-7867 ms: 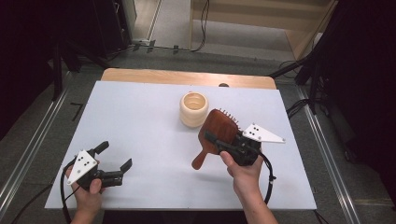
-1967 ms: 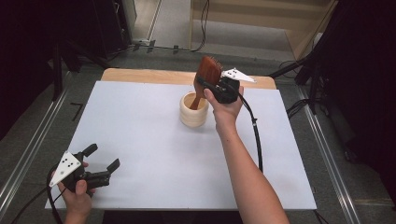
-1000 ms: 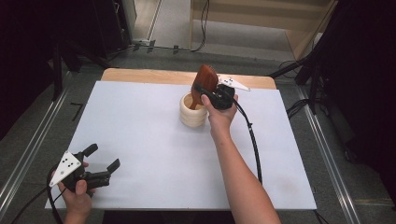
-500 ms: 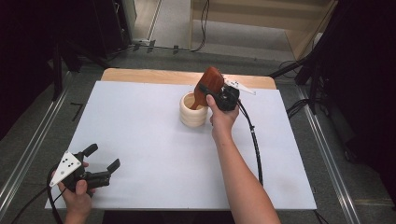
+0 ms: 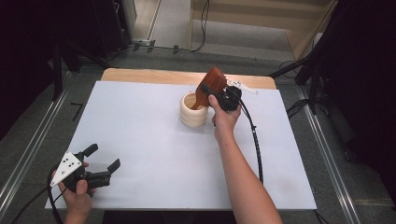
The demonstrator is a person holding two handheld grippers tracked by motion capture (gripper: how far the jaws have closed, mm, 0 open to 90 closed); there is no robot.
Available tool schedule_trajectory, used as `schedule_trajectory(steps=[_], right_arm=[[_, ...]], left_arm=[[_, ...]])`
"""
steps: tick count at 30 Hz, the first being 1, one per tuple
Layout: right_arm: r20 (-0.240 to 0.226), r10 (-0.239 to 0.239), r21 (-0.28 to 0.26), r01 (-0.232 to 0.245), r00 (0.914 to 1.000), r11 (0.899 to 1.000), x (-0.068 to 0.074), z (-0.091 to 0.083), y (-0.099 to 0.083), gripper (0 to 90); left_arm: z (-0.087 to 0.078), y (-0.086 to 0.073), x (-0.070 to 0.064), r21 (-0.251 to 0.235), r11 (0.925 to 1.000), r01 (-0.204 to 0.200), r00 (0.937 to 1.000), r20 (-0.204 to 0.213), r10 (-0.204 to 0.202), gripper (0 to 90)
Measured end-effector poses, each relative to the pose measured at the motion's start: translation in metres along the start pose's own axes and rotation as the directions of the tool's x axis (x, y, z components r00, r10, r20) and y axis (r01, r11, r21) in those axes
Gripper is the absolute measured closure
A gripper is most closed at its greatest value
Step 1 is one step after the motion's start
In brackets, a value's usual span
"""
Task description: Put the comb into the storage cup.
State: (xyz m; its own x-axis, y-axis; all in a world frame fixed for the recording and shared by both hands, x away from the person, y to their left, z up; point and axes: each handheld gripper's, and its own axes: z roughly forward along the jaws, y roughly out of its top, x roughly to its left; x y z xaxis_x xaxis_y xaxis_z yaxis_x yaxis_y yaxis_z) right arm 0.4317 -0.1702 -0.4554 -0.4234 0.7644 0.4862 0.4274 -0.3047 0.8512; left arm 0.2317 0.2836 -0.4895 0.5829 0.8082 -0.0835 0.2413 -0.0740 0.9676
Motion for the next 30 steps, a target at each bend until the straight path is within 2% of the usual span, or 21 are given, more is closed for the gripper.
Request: schedule_trajectory(steps=[13,18,21,24,26,28,30], right_arm=[[0.005,-0.020,0.036,0.020,0.9998,0.999,-0.0048,-0.0042,0.0011,35.2],[-0.005,0.003,0.052,-0.003,1.0000,0.999,-0.0060,-0.0044,0.0013,25.8],[0.003,-0.002,0.058,0.002,1.0000,0.998,-0.0063,-0.0051,0.0017,21.5],[0.000,-0.007,0.061,0.007,1.0000,0.998,-0.0051,-0.0057,0.0026,10.9],[-0.014,0.000,0.060,0.001,0.9999,0.998,-0.0049,-0.0064,0.0036,7.4],[-0.001,-0.015,0.063,0.015,0.9999,0.998,-0.0040,-0.0075,0.0045,3.2],[-0.008,-0.032,0.069,0.033,0.9994,0.997,-0.0034,-0.0088,0.0049,0.0]], left_arm=[[0.0004,-0.0001,-0.0002,0.001,1.0000,-0.002,1.0000,0.001,0.002,0.6],[0.0006,-0.0001,-0.0004,0.001,1.0000,-0.003,1.0000,0.000,0.003,0.6],[0.0004,0.0000,-0.0003,0.001,1.0000,-0.003,1.0000,0.001,0.003,0.6],[0.0005,-0.0001,-0.0003,0.001,1.0000,-0.003,1.0000,0.001,0.003,0.6],[0.0005,-0.0001,-0.0004,0.000,1.0000,-0.004,1.0000,0.001,0.004,0.7],[0.0005,0.0000,-0.0004,0.000,1.0000,-0.004,1.0000,0.002,0.004,0.6],[0.0004,0.0000,-0.0005,0.000,1.0000,-0.004,1.0000,0.003,0.004,0.6]])
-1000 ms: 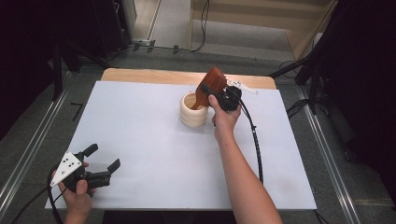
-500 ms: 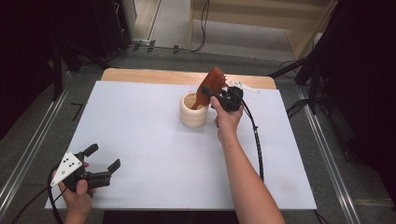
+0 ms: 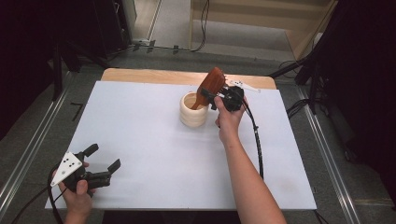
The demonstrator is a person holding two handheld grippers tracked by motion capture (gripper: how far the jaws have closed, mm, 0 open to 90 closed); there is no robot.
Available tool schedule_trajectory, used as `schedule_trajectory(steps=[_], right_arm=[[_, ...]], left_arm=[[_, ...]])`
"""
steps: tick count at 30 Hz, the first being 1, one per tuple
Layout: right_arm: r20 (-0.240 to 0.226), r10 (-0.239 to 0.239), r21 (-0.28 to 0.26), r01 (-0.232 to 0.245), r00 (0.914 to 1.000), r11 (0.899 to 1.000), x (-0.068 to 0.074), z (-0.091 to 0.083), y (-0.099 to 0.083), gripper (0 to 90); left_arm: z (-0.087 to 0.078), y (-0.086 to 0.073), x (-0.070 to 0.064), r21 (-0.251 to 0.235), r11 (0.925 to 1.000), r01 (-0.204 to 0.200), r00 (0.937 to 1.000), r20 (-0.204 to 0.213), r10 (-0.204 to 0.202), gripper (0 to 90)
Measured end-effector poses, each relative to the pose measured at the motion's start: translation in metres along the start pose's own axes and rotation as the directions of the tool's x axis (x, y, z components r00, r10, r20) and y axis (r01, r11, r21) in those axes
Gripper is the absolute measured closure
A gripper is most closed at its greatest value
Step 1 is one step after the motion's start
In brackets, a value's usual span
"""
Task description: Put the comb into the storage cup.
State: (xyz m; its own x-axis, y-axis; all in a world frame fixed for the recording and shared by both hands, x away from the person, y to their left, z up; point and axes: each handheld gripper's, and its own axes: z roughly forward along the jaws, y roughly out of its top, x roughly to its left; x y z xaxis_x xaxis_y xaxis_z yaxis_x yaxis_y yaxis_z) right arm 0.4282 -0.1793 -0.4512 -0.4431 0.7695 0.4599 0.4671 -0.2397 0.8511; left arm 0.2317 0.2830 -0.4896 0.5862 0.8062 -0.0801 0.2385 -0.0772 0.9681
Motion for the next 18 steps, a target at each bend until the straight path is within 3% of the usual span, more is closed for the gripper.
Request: schedule_trajectory(steps=[6,18], right_arm=[[0.017,-0.067,0.018,0.067,0.9976,0.998,0.006,-0.003,0.002,0.0],[0.044,-0.111,0.019,0.110,0.9928,0.994,0.016,-0.017,0.008,0.0]], left_arm=[[0.000,0.000,0.000,0.000,1.0000,-0.001,1.0000,0.001,0.001,0.6],[0.000,0.000,0.000,-0.001,1.0000,-0.002,1.0000,0.002,0.002,0.6]])
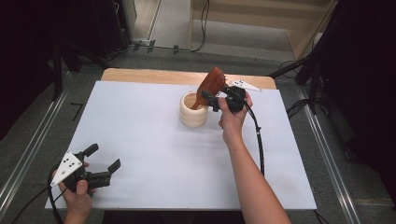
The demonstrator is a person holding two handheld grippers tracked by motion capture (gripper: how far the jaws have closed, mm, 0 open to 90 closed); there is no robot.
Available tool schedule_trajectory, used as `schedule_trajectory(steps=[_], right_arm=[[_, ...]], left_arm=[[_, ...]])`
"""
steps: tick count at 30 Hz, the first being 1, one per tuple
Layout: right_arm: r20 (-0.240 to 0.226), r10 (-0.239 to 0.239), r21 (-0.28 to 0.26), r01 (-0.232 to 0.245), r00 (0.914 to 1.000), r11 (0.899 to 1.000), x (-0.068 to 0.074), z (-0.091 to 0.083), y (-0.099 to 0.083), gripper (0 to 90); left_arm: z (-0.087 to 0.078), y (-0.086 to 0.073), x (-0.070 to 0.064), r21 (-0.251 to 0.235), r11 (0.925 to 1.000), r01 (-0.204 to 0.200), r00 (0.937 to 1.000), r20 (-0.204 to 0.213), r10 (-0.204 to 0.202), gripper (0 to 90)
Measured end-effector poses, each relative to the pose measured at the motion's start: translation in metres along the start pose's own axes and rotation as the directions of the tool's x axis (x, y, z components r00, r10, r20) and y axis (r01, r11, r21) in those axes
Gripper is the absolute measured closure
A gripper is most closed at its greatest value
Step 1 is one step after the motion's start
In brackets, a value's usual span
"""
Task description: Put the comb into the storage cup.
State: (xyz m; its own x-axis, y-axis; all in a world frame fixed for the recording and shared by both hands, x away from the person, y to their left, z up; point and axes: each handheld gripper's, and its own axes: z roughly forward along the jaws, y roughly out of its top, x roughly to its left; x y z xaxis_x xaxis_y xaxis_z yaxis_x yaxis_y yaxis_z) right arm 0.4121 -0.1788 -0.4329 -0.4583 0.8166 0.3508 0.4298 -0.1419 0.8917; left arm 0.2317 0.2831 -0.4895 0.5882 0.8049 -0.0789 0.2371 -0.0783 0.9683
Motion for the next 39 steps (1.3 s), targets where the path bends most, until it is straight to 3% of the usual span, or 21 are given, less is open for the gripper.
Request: schedule_trajectory(steps=[10,18,39], right_arm=[[0.008,-0.047,-0.001,0.047,0.9989,0.999,0.003,-0.014,-0.001,0.0],[0.007,-0.048,-0.002,0.048,0.9988,0.999,0.000,-0.026,-0.006,0.0],[0.012,-0.120,0.005,0.120,0.9927,0.993,-0.003,-0.055,-0.020,0.0]], left_arm=[[0.000,0.000,0.000,0.002,1.0000,-0.002,1.0000,0.000,0.002,0.6],[0.000,0.000,-0.001,0.002,1.0000,-0.003,1.0000,0.000,0.003,0.6],[0.000,0.000,-0.001,0.003,1.0000,-0.004,1.0000,-0.002,0.004,0.6]])
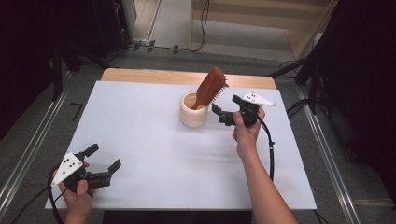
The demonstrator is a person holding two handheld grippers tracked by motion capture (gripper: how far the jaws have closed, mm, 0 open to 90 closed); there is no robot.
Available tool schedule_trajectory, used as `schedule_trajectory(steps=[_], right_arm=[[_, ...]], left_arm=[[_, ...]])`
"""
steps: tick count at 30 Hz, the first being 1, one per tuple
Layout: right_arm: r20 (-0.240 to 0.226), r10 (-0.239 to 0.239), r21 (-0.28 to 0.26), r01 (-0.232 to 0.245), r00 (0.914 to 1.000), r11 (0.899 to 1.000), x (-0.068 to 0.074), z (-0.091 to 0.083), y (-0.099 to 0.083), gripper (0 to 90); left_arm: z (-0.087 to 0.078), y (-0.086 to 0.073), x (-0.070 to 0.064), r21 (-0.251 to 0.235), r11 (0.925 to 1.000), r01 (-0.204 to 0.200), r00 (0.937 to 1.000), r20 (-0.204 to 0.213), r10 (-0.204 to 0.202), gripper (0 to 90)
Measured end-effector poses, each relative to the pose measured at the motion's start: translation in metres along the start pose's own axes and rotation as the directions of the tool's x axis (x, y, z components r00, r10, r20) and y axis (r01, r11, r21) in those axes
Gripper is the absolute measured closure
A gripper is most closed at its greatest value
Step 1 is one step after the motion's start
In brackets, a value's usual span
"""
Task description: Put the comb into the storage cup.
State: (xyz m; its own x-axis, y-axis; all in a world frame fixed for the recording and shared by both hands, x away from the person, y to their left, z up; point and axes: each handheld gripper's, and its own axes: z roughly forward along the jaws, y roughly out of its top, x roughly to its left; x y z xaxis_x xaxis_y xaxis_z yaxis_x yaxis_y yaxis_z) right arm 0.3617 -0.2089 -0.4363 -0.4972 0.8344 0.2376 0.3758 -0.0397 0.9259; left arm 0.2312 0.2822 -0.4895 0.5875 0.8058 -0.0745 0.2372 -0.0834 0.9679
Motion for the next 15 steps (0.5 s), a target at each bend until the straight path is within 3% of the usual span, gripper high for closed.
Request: schedule_trajectory(steps=[15], right_arm=[[-0.009,-0.043,-0.011,0.043,0.9990,0.999,0.001,-0.023,-0.013,0.0]], left_arm=[[0.000,0.000,0.000,0.003,0.9999,-0.011,0.9999,0.003,0.011,0.6]])
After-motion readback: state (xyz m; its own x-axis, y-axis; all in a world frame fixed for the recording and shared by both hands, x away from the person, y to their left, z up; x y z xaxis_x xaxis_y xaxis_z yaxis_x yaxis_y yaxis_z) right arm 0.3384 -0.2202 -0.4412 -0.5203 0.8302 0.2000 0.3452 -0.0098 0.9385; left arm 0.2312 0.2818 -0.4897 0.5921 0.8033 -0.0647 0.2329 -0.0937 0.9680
